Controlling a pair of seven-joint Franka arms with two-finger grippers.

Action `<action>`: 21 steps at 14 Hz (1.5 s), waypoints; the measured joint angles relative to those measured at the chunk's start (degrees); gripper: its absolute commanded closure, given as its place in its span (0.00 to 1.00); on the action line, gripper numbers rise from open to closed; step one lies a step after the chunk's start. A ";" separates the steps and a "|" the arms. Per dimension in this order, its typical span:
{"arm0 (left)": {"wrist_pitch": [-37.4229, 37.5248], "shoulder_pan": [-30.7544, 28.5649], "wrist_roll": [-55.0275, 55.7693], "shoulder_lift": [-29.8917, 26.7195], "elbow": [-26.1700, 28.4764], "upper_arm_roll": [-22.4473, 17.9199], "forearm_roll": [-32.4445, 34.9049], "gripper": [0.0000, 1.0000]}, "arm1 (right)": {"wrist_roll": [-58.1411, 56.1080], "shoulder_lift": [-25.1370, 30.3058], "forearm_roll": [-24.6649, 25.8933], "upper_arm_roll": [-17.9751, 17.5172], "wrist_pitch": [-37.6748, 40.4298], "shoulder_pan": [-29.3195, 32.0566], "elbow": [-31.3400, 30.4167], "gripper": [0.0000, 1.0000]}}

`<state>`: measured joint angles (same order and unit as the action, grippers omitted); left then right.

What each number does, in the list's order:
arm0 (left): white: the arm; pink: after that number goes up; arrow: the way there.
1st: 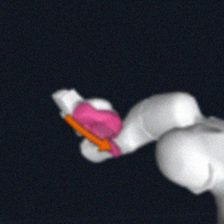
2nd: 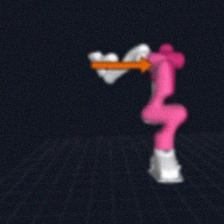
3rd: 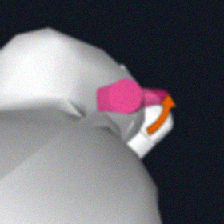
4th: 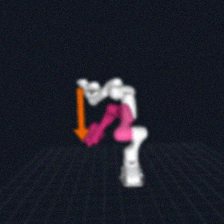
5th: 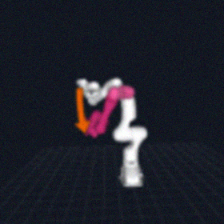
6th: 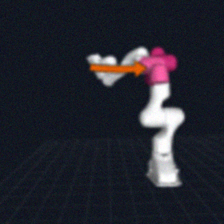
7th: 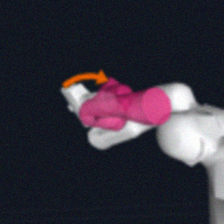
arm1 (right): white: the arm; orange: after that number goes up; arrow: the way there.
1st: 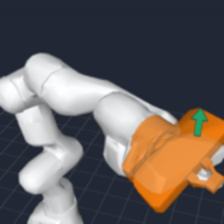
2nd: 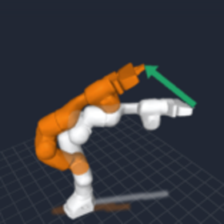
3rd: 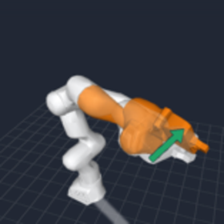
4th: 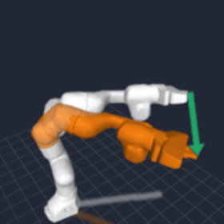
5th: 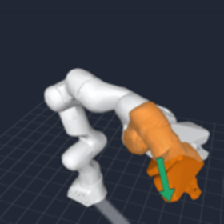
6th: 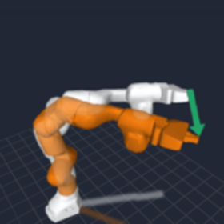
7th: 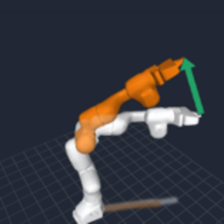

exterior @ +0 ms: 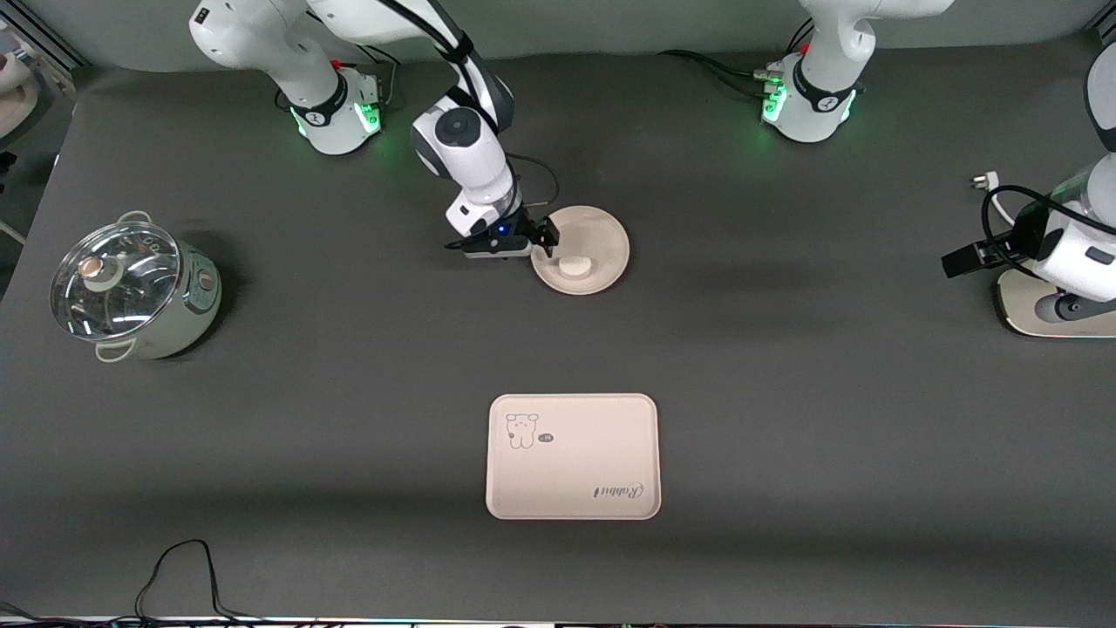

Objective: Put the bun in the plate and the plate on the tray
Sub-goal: 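Lower the right gripper to the plate rim and grasp it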

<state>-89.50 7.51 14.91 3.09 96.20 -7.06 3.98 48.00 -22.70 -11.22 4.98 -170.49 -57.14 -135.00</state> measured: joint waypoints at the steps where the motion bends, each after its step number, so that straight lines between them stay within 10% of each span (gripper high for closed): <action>1: 0.02 0.00 0.00 0.00 0.00 -0.01 0.00 0.00 | 0.47 -1.07 0.00 0.00 -1.01 -0.32 0.02 0.00; 3: 0.03 0.00 0.00 0.00 0.00 -0.03 -0.01 0.00 | 0.92 -1.83 0.00 0.00 -1.66 -0.57 0.07 0.04; 11: 0.08 0.02 0.00 0.00 0.00 -0.05 -0.03 0.00 | 1.60 -1.53 -0.01 0.22 -1.66 -0.54 0.72 0.85; 21: 0.75 0.17 0.00 0.00 0.00 -0.05 -0.06 0.00 | 1.69 -0.16 -0.03 0.51 -1.22 -0.42 0.94 0.98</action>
<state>-88.75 7.68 14.91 3.10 96.20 -7.10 3.91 49.68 -22.87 -11.25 5.50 -171.71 -57.56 -134.06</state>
